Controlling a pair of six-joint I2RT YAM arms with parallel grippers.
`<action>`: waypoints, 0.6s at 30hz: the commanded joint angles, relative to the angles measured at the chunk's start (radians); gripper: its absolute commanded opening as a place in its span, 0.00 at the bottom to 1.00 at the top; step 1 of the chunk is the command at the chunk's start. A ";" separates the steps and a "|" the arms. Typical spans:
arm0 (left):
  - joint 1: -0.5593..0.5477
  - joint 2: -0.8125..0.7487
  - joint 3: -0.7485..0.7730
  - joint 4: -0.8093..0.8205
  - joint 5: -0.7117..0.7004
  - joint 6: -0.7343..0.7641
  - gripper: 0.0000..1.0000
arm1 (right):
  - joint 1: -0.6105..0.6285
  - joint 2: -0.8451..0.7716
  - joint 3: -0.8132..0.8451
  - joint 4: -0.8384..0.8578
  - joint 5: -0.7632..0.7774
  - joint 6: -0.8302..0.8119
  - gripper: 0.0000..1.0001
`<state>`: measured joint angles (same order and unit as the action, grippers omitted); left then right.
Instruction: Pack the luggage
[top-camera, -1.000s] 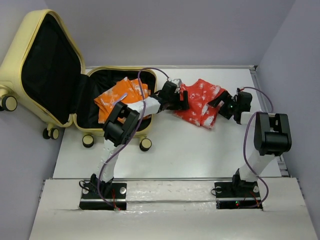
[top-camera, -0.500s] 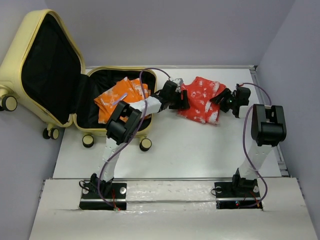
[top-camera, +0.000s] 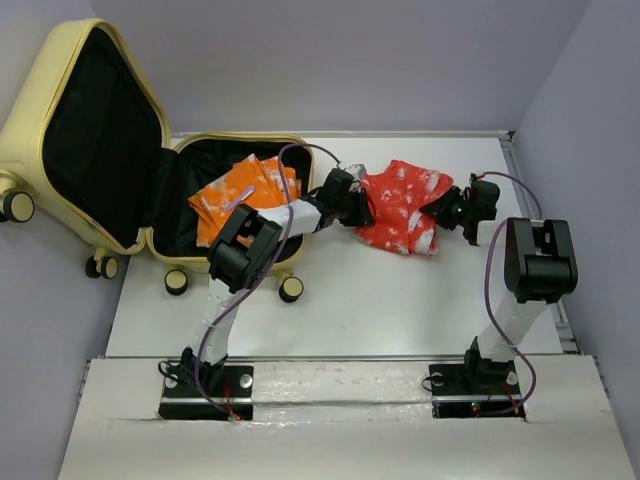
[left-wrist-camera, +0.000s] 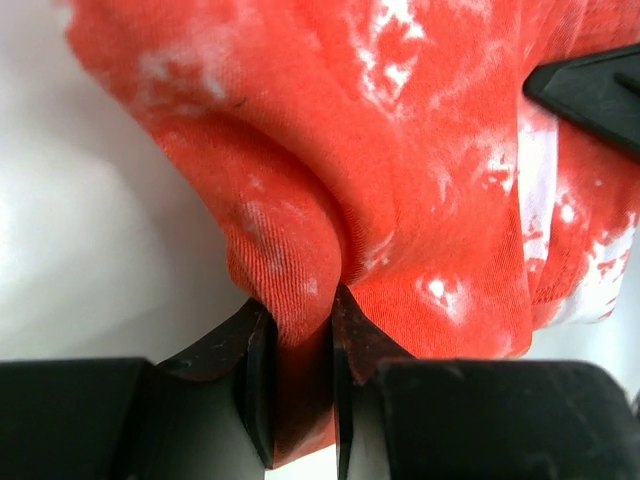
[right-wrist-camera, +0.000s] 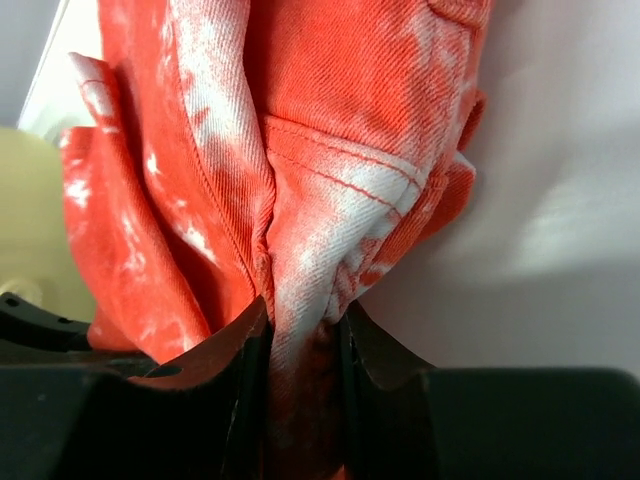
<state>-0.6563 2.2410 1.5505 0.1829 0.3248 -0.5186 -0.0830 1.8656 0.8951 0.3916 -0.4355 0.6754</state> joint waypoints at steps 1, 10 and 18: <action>-0.057 -0.209 -0.056 0.036 0.033 -0.006 0.06 | 0.054 -0.195 -0.044 0.035 -0.138 0.036 0.15; -0.045 -0.518 -0.138 -0.025 -0.006 0.026 0.06 | 0.230 -0.407 0.021 -0.092 -0.042 0.032 0.15; 0.179 -0.883 -0.239 -0.247 -0.148 0.110 0.06 | 0.449 -0.249 0.345 -0.111 0.015 0.070 0.15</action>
<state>-0.5995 1.5799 1.3327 -0.0742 0.2359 -0.4576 0.2420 1.5372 1.0409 0.2523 -0.4007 0.7166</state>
